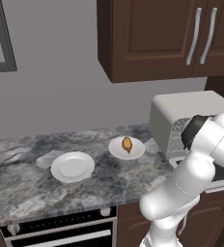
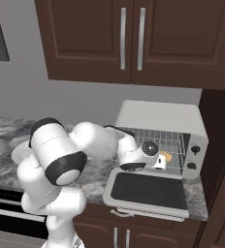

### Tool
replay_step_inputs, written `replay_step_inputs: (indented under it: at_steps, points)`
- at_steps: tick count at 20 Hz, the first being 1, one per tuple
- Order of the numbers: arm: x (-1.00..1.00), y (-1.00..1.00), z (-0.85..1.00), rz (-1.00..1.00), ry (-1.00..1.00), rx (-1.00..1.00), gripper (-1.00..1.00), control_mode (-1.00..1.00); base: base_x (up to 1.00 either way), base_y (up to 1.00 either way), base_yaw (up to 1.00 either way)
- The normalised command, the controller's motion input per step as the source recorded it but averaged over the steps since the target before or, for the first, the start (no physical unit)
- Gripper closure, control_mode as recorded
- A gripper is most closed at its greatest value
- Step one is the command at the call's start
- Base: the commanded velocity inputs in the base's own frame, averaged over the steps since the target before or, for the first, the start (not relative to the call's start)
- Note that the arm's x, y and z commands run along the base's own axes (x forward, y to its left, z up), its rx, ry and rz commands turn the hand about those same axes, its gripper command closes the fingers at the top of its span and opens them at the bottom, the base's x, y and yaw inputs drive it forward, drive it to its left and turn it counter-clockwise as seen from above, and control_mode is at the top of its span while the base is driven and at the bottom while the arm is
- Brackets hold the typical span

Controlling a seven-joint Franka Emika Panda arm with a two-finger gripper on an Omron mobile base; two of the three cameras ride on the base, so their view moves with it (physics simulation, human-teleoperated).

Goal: Open the toaster oven door. Place the baguette on the bottom rack in the toaster oven and place the chicken drumstick on the top rack.

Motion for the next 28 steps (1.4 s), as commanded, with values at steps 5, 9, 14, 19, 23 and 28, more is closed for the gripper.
replay_step_inputs:
  at_steps: [5, 9, 14, 19, 23, 28]
  points:
    - [-0.28, -0.04, 0.11, 0.0, -0.07, -0.06, -1.0, -1.0, 0.0, 0.0, 0.0]
    - [-0.17, 0.0, 0.24, 0.0, 0.0, -0.01, -1.0, -1.0, 0.0, 0.0, 0.0]
    - [-0.17, 0.05, 0.36, -0.01, 0.02, 0.0, -1.0, -1.0, 0.0, 0.0, 0.0]
    - [-0.24, 0.07, 0.43, -0.09, 0.07, 0.0, -1.0, -1.0, 0.0, 0.0, 0.0]
    - [-0.2, 0.17, 0.36, -0.13, 0.01, 0.1, -1.0, -1.0, 0.0, 0.0, 0.0]
    - [-0.13, 0.24, 0.26, -0.16, 0.0, 0.18, -1.0, -1.0, 0.0, 0.0, 0.0]
